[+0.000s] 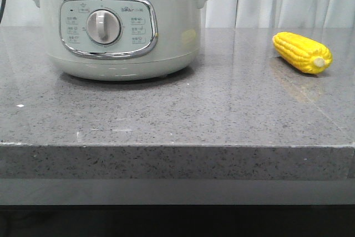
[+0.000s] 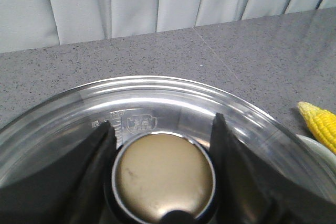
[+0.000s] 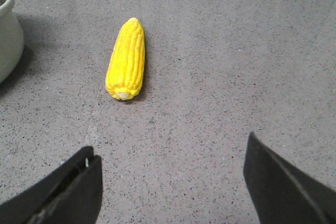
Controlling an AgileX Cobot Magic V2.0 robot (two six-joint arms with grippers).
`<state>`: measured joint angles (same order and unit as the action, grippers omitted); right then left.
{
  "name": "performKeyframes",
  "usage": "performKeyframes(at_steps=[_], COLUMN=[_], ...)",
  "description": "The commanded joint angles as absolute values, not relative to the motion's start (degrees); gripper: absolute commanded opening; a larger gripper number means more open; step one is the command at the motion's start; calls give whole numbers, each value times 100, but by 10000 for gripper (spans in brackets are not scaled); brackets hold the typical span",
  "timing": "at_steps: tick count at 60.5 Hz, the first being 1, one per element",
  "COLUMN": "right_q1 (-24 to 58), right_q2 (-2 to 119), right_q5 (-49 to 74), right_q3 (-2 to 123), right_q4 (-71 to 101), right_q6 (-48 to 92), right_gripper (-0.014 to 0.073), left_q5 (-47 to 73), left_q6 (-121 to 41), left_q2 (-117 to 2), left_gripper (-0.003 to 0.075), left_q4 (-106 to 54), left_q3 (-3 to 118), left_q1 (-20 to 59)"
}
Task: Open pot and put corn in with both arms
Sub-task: 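Lift the glass lid off the pot with the left gripper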
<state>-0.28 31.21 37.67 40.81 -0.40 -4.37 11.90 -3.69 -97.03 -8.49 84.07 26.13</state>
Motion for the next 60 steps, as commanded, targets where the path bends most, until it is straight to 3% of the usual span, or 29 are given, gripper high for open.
performKeyframes(at_steps=[1, 31, 47, 60], right_q1=[-53, -53, -53, -53], right_q2=[3176, 3176, 3176, 3176], right_q5=[3345, 3321, 3321, 3321], right_q3=[4281, 4281, 4281, 4281], right_q4=[-70, -68, -68, -68], right_q6=[-407, -407, -407, -407], right_gripper=[573, 573, 573, 573], left_q5=[650, 1715, 2152, 2139], left_q6=[-357, -357, -367, -367], left_q2=[-9466, -8954, -8048, -7008], left_gripper=[181, 176, 176, 176], left_q4=[-908, -895, -759, -470], left_q3=[8636, 9902, 9740, 8768], left_q1=[2621, 2621, 2621, 2621])
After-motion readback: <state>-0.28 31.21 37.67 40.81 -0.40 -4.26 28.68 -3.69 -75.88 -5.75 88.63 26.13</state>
